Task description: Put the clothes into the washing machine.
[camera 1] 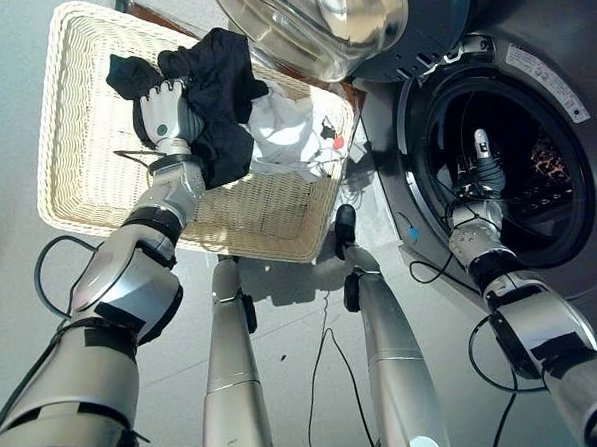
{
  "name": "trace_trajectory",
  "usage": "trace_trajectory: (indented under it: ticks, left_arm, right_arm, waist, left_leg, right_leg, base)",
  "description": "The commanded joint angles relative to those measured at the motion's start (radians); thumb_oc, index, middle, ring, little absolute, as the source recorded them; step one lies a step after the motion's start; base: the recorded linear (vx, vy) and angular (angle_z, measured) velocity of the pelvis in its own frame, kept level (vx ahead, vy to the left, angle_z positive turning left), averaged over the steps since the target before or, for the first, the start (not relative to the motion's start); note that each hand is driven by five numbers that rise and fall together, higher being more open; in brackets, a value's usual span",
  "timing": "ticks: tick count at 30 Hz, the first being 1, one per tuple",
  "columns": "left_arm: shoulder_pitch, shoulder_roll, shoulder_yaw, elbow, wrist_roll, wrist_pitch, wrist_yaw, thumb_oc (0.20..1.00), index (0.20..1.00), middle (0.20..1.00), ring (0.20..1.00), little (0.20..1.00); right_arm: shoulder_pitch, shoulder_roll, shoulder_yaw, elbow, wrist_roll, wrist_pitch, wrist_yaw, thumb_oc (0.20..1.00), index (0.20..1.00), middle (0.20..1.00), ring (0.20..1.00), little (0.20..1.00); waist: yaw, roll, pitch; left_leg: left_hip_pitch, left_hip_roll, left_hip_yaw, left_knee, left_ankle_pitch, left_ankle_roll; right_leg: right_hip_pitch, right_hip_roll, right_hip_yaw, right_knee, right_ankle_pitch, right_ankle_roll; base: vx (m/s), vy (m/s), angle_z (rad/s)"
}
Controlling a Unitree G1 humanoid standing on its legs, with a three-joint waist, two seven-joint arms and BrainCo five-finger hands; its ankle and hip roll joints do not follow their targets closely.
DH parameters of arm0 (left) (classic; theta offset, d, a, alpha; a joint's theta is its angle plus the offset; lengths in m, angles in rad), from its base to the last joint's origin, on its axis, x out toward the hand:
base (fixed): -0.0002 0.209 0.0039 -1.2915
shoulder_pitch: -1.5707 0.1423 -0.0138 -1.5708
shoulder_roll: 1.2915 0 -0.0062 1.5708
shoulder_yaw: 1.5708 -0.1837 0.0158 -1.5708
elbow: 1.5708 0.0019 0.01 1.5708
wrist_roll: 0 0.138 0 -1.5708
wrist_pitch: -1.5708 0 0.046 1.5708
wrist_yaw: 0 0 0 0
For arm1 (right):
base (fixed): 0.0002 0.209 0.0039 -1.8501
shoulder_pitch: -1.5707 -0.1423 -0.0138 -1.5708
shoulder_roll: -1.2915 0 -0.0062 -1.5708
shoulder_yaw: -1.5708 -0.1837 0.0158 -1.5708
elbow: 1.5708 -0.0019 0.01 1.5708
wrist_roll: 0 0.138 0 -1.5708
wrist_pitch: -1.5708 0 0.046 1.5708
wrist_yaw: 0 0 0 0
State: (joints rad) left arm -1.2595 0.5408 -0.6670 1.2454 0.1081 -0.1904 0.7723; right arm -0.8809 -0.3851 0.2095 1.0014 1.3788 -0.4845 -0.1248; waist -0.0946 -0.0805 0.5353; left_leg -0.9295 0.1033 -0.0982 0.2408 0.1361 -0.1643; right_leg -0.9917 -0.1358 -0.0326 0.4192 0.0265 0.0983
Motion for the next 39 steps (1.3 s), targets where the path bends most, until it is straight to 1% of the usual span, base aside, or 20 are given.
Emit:
trace_trajectory:
  ticks: [1,2,5,6,7,10,12,14,16,17,20,24,27,28,31,34,35,36,38,39]
  left_arm:
    - [0.087,-0.057,0.125,-0.048,-0.203,-0.153,-0.059,0.2,0.2,0.2,0.2,0.2]
    - [0.118,-0.062,0.162,-0.103,-0.263,-0.208,-0.084,0.2,0.2,0.2,0.2,0.2]
    - [0.188,-0.073,0.217,-0.214,-0.325,-0.295,-0.117,0.2,0.2,0.2,0.2,0.2]
    - [0.202,-0.076,0.225,-0.239,-0.33,-0.305,-0.117,0.2,0.2,0.2,0.2,0.2]
    - [0.263,-0.094,0.249,-0.338,-0.361,-0.351,-0.146,0.2,0.2,0.2,0.2,0.2]
    - [0.363,-0.122,0.272,-0.483,-0.377,-0.447,-0.169,0.2,0.2,0.2,0.2,0.2]
    - [0.394,-0.133,0.284,-0.532,-0.376,-0.472,-0.184,0.2,0.2,0.2,0.2,0.2]
    - [0.451,-0.159,0.317,-0.626,-0.378,-0.51,-0.232,0.2,0.2,0.2,0.2,0.2]
    - [0.476,-0.171,0.335,-0.668,-0.395,-0.533,-0.271,0.2,0.2,0.2,0.2,0.2]
    - [0.499,-0.179,0.349,-0.716,-0.415,-0.557,-0.31,0.2,0.2,0.2,0.2,0.2]
    - [0.531,-0.189,0.371,-0.802,-0.452,-0.579,-0.372,0.2,0.2,0.2,0.2,0.2]
    - [0.561,-0.196,0.384,-0.889,-0.441,-0.594,-0.376,0.2,0.2,0.2,0.2,0.2]
    - [0.581,-0.197,0.397,-0.957,-0.404,-0.597,-0.356,0.2,0.2,0.2,0.2,0.2]
    - [0.593,-0.195,0.406,-0.993,-0.379,-0.601,-0.334,0.2,0.2,0.2,0.2,0.2]
    - [0.607,-0.203,0.42,-1.022,-0.381,-0.624,-0.339,0.2,0.2,0.2,0.2,0.2]
    - [0.62,-0.208,0.43,-1.074,-0.368,-0.632,-0.34,0.2,0.2,0.2,0.2,0.2]
    - [0.625,-0.21,0.436,-1.097,-0.367,-0.633,-0.347,0.2,0.2,0.2,0.2,0.2]
    - [0.627,-0.211,0.438,-1.104,-0.366,-0.632,-0.349,0.2,0.2,0.2,0.2,0.2]
    - [0.636,-0.213,0.441,-1.138,-0.375,-0.635,-0.374,0.2,0.2,0.2,0.2,0.2]
    - [0.641,-0.214,0.442,-1.162,-0.387,-0.632,-0.4,0.2,0.2,0.2,0.2,0.2]
  right_arm:
    - [0.073,-0.001,0.023,-0.127,-0.147,-0.016,-0.056,1.0,1.0,1.0,1.0,1.0]
    - [0.098,0.014,0.03,-0.181,-0.209,-0.012,-0.097,1.0,1.0,1.0,1.0,1.0]
    - [0.155,0.032,0.039,-0.289,-0.286,0.013,-0.156,1.0,1.0,1.0,1.0,1.0]
    - [0.167,0.037,0.04,-0.311,-0.301,0.017,-0.168,1.0,1.0,1.0,1.0,1.0]
    - [0.219,0.053,0.043,-0.394,-0.374,0.023,-0.221,1.0,1.0,1.0,1.0,1.0]
    - [0.3,0.068,0.045,-0.525,-0.507,0.032,-0.289,1.0,1.0,1.0,1.0,1.0]
    - [0.321,0.073,0.043,-0.565,-0.547,0.039,-0.307,1.0,1.0,1.0,1.0,1.0]
    - [0.358,0.084,0.035,-0.642,-0.634,0.048,-0.347,1.0,1.0,1.0,1.0,1.0]
    - [0.376,0.086,0.03,-0.677,-0.668,0.055,-0.361,1.0,1.0,1.0,1.0,1.0]
    - [0.391,0.091,0.026,-0.704,-0.699,0.056,-0.372,1.0,1.0,1.0,1.0,1.0]
    - [0.416,0.09,0.016,-0.742,-0.723,0.058,-0.367,1.0,1.0,1.0,1.0,1.0]
    - [0.438,0.087,0.017,-0.799,-0.806,0.059,-0.376,1.0,1.0,1.0,1.0,1.0]
    - [0.45,0.082,0.017,-0.845,-0.849,0.066,-0.369,1.0,1.0,1.0,1.0,1.0]
    - [0.456,0.077,0.019,-0.87,-0.875,0.067,-0.361,1.0,1.0,1.0,1.0,1.0]
    - [0.463,0.08,0.025,-0.894,-0.898,0.065,-0.348,1.0,1.0,1.0,1.0,1.0]
    - [0.47,0.085,0.031,-0.931,-0.88,0.08,-0.303,1.0,1.0,1.0,1.0,1.0]
    - [0.475,0.086,0.036,-0.95,-0.84,0.103,-0.235,1.0,1.0,1.0,1.0,1.0]
    - [0.477,0.085,0.038,-0.954,-0.822,0.114,-0.214,1.0,1.0,1.0,1.0,1.0]
    - [0.483,0.086,0.052,-0.975,-0.744,0.154,-0.103,1.0,1.0,1.0,1.0,1.0]
    - [0.483,0.082,0.066,-0.992,-0.641,0.199,-0.012,1.0,1.0,1.0,1.0,1.0]
  waist:
    - [0.011,-0.02,-0.015]
    - [0.014,-0.015,-0.015]
    - [0.017,-0.008,-0.015]
    - [0.018,-0.007,-0.015]
    - [0.022,0.0,-0.015]
    - [0.027,0.01,-0.015]
    - [0.03,0.014,-0.015]
    - [0.036,0.022,-0.015]
    - [0.038,0.025,-0.015]
    - [0.041,0.028,-0.015]
    - [0.045,0.034,-0.015]
    - [0.048,0.037,-0.015]
    - [0.052,0.04,-0.015]
    - [0.053,0.042,-0.015]
    - [0.056,0.045,-0.015]
    - [0.059,0.047,-0.015]
    - [0.06,0.047,-0.015]
    - [0.06,0.047,-0.015]
    - [0.063,0.046,-0.015]
    - [0.067,0.044,-0.015]
  left_leg:
    - [0.0,-0.095,0.06,0.028,-0.037,0.063]
    - [0.0,-0.097,0.061,0.026,-0.036,0.063]
    - [-0.002,-0.103,0.063,0.022,-0.032,0.064]
    - [-0.003,-0.104,0.063,0.021,-0.032,0.064]
    - [-0.004,-0.108,0.063,0.019,-0.031,0.067]
    - [-0.008,-0.114,0.064,0.017,-0.029,0.074]
    - [-0.007,-0.114,0.064,0.014,-0.028,0.076]
    - [-0.009,-0.116,0.065,0.017,-0.03,0.08]
    - [-0.009,-0.116,0.065,0.017,-0.031,0.081]
    - [-0.011,-0.117,0.064,0.02,-0.032,0.083]
    - [-0.009,-0.118,0.064,0.02,-0.032,0.086]
    - [-0.01,-0.12,0.062,0.019,-0.031,0.088]
    - [-0.01,-0.124,0.057,0.022,-0.03,0.091]
    - [-0.011,-0.124,0.055,0.023,-0.03,0.091]
    - [-0.014,-0.125,0.054,0.028,-0.029,0.091]
    - [-0.014,-0.126,0.052,0.03,-0.027,0.091]
    - [-0.015,-0.126,0.051,0.032,-0.027,0.091]
    - [-0.015,-0.127,0.051,0.032,-0.027,0.091]
    - [-0.015,-0.128,0.049,0.031,-0.026,0.092]
    - [-0.014,-0.128,0.047,0.028,-0.023,0.091]
  right_leg:
    - [0.023,0.085,-0.049,-0.151,0.146,0.027]
    - [0.021,0.083,-0.051,-0.149,0.144,0.026]
    - [0.018,0.082,-0.052,-0.15,0.144,0.024]
    - [0.018,0.081,-0.052,-0.15,0.143,0.023]
    - [0.016,0.081,-0.052,-0.148,0.14,0.021]
    - [0.01,0.082,-0.05,-0.143,0.139,0.018]
    - [0.011,0.081,-0.05,-0.143,0.137,0.018]
    - [0.008,0.079,-0.051,-0.137,0.132,0.019]
    - [0.008,0.077,-0.051,-0.134,0.13,0.02]
    - [0.006,0.076,-0.051,-0.129,0.128,0.02]
    - [0.008,0.071,-0.054,-0.127,0.125,0.022]
    - [0.008,0.068,-0.056,-0.126,0.127,0.025]
    - [0.006,0.066,-0.057,-0.122,0.127,0.026]
    - [0.004,0.065,-0.058,-0.12,0.126,0.026]
    - [0.002,0.062,-0.059,-0.114,0.124,0.027]
    - [0.001,0.059,-0.061,-0.112,0.124,0.027]
    - [0.001,0.058,-0.063,-0.112,0.123,0.027]
    - [0.001,0.057,-0.063,-0.111,0.123,0.027]
    - [0.001,0.055,-0.067,-0.111,0.124,0.027]
    - [0.002,0.053,-0.071,-0.113,0.125,0.027]
  base:
    - [-0.01,0.008,-0.04]
    - [-0.01,0.008,-0.04]
    - [0.0,0.0,0.0]
    - [0.0,0.0,0.0]
    - [0.0,0.0,0.0]
    - [-0.01,0.015,0.04]
    - [0.0,0.017,0.04]
    - [0.0,0.0,0.0]
    - [0.0,0.0,0.0]
    - [0.0,0.0,0.0]
    - [0.0,0.0,0.0]
    - [0.0,0.0,0.0]
    - [0.0,0.0,0.0]
    - [0.0,0.0,0.0]
    - [0.0,0.0,0.0]
    - [0.0,0.0,0.0]
    - [0.0,0.0,0.0]
    - [0.0,0.0,0.0]
    - [0.0,0.0,0.0]
    - [0.0,0.0,0.0]
